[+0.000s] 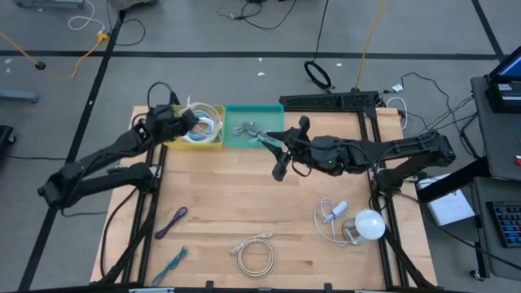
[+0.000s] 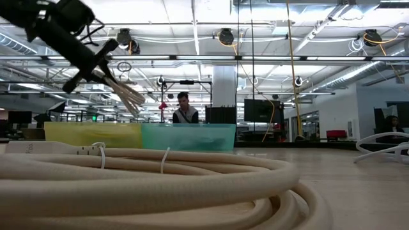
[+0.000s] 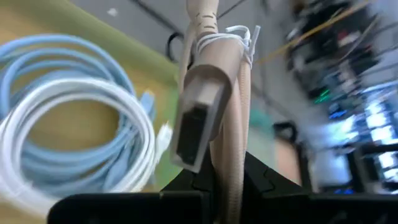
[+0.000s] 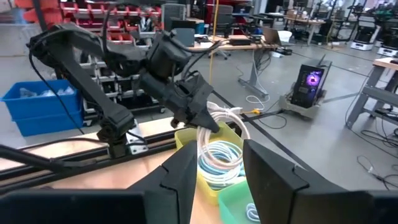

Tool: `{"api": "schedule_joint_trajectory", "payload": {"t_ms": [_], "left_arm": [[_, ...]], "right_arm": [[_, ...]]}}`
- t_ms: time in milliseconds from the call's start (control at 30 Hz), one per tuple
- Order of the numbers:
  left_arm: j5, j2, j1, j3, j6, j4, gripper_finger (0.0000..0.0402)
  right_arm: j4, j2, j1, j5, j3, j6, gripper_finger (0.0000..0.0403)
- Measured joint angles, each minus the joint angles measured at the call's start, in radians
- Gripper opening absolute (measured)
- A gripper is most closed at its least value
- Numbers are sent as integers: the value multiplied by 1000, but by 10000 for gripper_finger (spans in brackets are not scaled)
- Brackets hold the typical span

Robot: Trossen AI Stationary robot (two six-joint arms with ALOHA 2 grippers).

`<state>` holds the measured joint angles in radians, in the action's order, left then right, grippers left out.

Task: Pick & Place USB Port
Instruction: Put the top brown HDMI cable into the yellow bin

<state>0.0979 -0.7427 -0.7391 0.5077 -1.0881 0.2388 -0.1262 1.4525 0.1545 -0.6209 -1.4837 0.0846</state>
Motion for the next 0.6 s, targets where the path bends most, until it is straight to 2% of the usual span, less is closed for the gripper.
{"api": "schedule_joint_trajectory", "payload": {"t_ms": [133,467,600], "left_arm": [[-5,64,-53,-123,-51,-149,24],[-76,43,-163,-218,-50,-164,26],[-98,28,-194,-220,-63,-162,73]], "right_arm": [[-14,0,4,-2,0,0,120],[-14,0,5,-2,0,0,117],[-13,0,5,-2,0,0,117]]}}
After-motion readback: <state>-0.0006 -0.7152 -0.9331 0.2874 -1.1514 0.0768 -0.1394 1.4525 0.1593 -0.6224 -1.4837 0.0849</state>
